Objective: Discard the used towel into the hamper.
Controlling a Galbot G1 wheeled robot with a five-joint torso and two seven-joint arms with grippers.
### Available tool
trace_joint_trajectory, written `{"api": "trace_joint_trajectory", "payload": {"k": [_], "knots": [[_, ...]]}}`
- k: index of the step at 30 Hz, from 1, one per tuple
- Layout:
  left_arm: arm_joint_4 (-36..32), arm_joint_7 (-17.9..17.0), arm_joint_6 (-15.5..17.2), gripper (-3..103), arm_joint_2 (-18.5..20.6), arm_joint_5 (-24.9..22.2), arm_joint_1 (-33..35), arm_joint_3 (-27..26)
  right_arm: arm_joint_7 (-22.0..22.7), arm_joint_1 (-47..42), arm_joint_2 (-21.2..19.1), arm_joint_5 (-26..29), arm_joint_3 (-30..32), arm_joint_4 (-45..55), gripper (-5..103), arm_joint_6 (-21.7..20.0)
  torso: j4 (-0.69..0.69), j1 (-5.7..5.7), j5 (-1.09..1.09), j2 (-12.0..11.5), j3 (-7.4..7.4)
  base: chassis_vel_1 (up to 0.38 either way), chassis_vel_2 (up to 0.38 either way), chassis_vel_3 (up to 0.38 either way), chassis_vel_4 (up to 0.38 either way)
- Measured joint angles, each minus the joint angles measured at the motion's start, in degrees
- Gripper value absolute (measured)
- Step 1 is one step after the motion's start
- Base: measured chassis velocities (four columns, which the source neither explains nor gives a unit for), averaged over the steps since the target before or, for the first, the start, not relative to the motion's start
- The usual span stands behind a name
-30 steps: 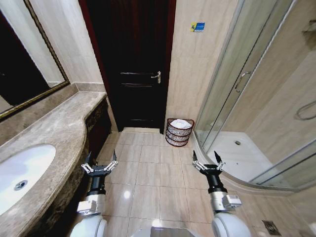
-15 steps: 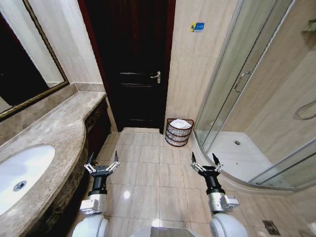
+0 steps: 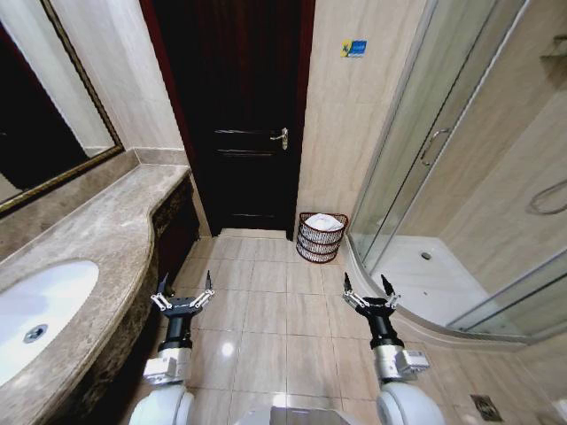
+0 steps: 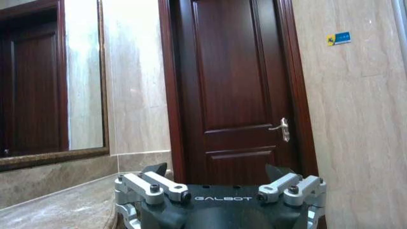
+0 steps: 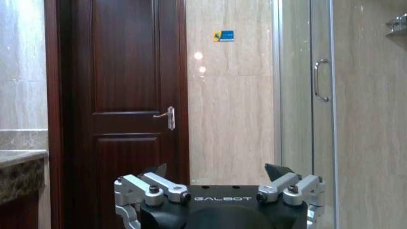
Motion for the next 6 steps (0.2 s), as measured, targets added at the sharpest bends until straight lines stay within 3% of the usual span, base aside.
{"api": "trace_joint_trajectory", "payload": {"k": [6], "knots": [[0.0,-0.02,0.0,100,0.0,0.0,0.0,0.0,0.02,0.01,0.0,-0.01,0.0,0.01,100,-0.01,0.0,0.0,0.0,0.0,0.0,0.0,0.0,0.0,0.0]]}}
